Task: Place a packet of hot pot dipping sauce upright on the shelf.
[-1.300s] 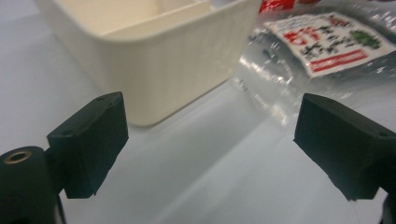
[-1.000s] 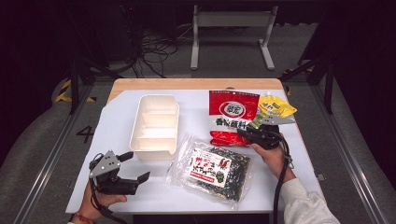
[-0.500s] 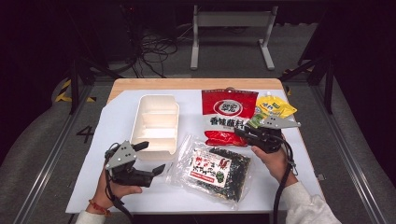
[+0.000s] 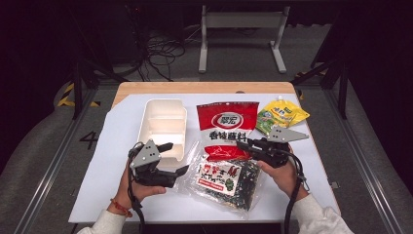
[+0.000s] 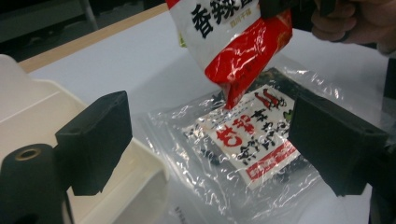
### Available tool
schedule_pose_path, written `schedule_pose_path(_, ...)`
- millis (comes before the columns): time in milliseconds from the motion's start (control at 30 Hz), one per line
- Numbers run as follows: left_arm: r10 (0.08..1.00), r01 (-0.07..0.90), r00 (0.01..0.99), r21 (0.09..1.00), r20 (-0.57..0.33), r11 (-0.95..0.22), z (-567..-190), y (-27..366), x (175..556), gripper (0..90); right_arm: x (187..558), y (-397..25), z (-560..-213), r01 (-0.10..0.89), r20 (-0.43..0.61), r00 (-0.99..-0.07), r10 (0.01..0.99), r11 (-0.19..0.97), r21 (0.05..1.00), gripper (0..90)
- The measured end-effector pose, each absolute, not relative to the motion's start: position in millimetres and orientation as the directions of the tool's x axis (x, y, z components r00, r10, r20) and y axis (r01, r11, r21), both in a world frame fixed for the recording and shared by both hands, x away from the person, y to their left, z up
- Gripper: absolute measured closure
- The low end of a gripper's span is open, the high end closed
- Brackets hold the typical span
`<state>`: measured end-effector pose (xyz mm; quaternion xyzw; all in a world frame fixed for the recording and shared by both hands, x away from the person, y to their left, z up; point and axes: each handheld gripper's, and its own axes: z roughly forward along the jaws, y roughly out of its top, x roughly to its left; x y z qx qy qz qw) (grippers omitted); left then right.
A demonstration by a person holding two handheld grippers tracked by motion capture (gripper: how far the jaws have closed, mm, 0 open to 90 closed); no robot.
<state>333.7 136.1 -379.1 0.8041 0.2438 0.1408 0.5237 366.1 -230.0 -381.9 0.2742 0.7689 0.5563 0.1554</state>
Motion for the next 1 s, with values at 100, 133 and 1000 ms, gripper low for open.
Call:
schedule_pose_path(100, 0.536, 0.258, 0.843, 0.912, -0.05, -0.319, -377, 125, 340, 17.2, 364, -226, -382, 0.241, 0.064, -0.813, 0.579, 0.233, 0.942, 77.9)
schedule_pose_path(133, 0.533, 0.264, 0.844, 0.911, -0.059, -0.318, -376, 121, 342, 17.5, 364, -225, -383, 0.242, 0.065, -0.812, 0.58, 0.232, 0.942, 77.9)
schedule_pose_path(1000, 0.468, 0.254, 0.879, 0.923, -0.095, -0.29, -374, 97, 362, 52.0, 345, -199, -378, 0.157, 0.02, -0.881, 0.472, 0.254, 0.954, 77.8)
